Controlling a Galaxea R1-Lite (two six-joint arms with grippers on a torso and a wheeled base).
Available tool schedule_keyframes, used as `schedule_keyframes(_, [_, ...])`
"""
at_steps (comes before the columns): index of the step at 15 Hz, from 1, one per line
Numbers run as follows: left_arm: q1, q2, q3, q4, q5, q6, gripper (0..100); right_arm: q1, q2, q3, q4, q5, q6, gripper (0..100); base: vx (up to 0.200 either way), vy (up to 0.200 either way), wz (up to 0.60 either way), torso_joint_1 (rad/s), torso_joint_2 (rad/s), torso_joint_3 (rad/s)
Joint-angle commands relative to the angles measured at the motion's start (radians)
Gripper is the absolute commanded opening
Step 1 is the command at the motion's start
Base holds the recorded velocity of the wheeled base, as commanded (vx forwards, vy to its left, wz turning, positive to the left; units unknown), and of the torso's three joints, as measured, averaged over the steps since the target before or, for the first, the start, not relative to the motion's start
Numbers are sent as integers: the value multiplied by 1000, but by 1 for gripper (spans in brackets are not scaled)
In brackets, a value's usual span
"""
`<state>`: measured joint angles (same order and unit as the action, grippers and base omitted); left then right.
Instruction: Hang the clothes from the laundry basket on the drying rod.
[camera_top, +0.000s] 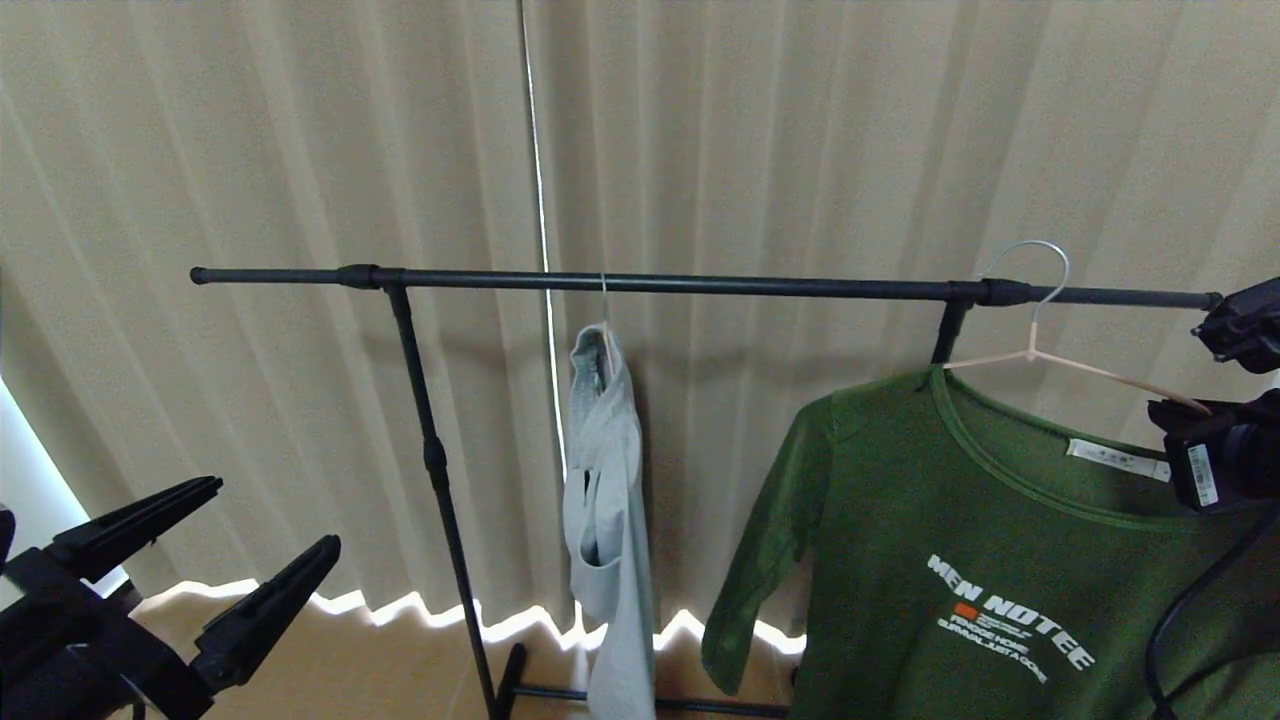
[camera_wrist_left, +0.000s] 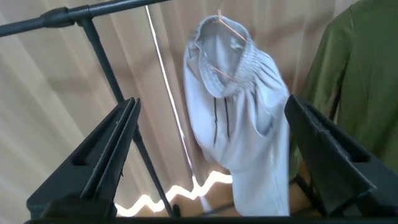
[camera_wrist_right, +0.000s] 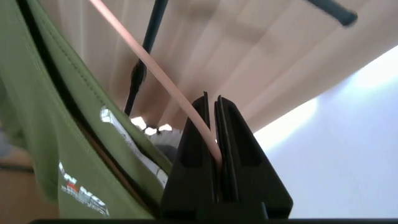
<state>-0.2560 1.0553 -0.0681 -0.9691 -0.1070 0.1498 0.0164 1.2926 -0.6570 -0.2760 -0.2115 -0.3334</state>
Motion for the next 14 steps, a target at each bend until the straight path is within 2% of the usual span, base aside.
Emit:
schedule_keyframes(1, [0, 2, 2, 0, 0, 1, 100, 0, 1, 2, 1, -2, 1, 0, 200, 0, 0, -2, -2, 7])
schedule_keyframes(7, [-2, 2, 5, 0, 0, 7, 100, 0, -6, 14, 0, -2, -1, 0, 200, 0, 0, 3, 1, 3])
schedule_keyframes(13, [-2, -1, 8, 0, 0, 8, 100, 7, -1, 20, 0, 1, 1, 0, 0, 0, 0, 0, 0, 0])
schedule_keyframes(14, [-2, 2, 8, 0, 0, 10, 100, 28, 2, 17, 0, 1, 2, 0, 0, 0, 0, 0, 0, 0])
